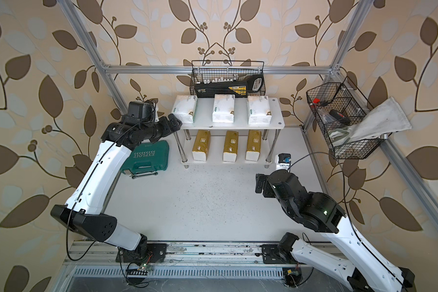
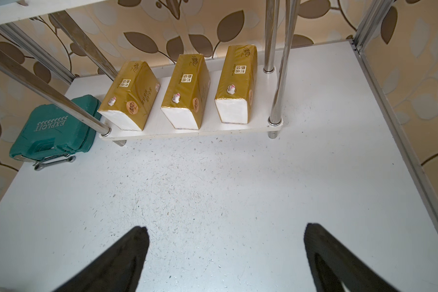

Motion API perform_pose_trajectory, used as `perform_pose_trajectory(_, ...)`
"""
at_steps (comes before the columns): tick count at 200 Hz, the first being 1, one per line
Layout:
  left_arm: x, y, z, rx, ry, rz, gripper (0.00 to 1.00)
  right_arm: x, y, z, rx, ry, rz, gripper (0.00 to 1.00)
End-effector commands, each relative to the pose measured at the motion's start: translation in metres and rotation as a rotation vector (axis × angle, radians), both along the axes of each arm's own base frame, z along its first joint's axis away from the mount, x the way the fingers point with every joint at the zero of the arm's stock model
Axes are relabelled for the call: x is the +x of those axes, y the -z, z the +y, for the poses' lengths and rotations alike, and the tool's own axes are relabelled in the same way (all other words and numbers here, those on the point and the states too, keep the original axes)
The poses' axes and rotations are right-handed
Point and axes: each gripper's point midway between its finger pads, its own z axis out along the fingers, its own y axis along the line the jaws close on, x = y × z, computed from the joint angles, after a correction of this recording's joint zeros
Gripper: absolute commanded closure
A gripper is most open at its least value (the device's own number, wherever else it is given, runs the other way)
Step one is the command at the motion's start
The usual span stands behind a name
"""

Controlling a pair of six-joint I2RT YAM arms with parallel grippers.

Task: Place the tissue boxes on the shelf by color
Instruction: Place a box of tissues on the shelf, then reset both arms

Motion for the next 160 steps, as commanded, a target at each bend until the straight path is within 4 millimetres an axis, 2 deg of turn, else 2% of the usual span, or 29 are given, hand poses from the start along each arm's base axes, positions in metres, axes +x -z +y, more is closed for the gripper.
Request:
perform_pose_trajectory(1, -0.052, -0.043, 0.028, 0.029, -0.016, -0.124, 0.01, 0.008, -0.017, -0.01, -0.068, 0.026, -0.047, 0.01)
perform_pose_trajectory(12, -0.066, -0.042, 0.041, 0.07, -0.042, -0.143, 0.01, 0.016, -0.021, -0.015, -0.105, 0.049, -0.066, 0.01)
perform_pose_trajectory(19, -0.073, -0.037, 0.05, 0.106, -0.062, -0.153, 0.01, 0.022, -0.024, -0.017, -0.126, 0.056, -0.079, 0.01)
perform_pose_trajectory(41, -0.086, -0.016, 0.077, 0.228, -0.131, -0.191, 0.01, 0.049, -0.026, -0.039, -0.154, 0.149, -0.089, 0.01)
perform_pose_trajectory(56, -0.089, 0.0, 0.093, 0.313, -0.179, -0.221, 0.01, 0.071, -0.016, -0.062, -0.117, 0.232, -0.076, 0.01)
perform_pose_trajectory(64, -0.088, 0.007, 0.101, 0.361, -0.204, -0.236, 0.01, 0.082, -0.004, -0.077, -0.08, 0.281, -0.055, 0.01)
perform_pose_trajectory(82, -0.081, 0.02, 0.117, 0.473, -0.262, -0.257, 0.01, 0.105, 0.029, -0.11, -0.008, 0.388, -0.004, 0.01)
perform_pose_trajectory(95, -0.073, 0.03, 0.124, 0.556, -0.287, -0.264, 0.01, 0.117, 0.053, -0.125, -0.043, 0.431, 0.008, 0.01)
perform_pose_trajectory(129, -0.042, 0.066, 0.13, 0.744, -0.257, -0.218, 0.01, 0.134, 0.091, -0.147, -0.2, 0.489, -0.066, 0.01)
perform_pose_trajectory(144, -0.03, 0.085, 0.133, 0.746, -0.265, -0.211, 0.01, 0.137, 0.103, -0.152, -0.237, 0.508, -0.084, 0.01)
perform_pose_trajectory(160, -0.022, 0.099, 0.134, 0.718, -0.28, -0.29, 0.01, 0.141, 0.119, -0.154, -0.265, 0.503, -0.101, 0.01)
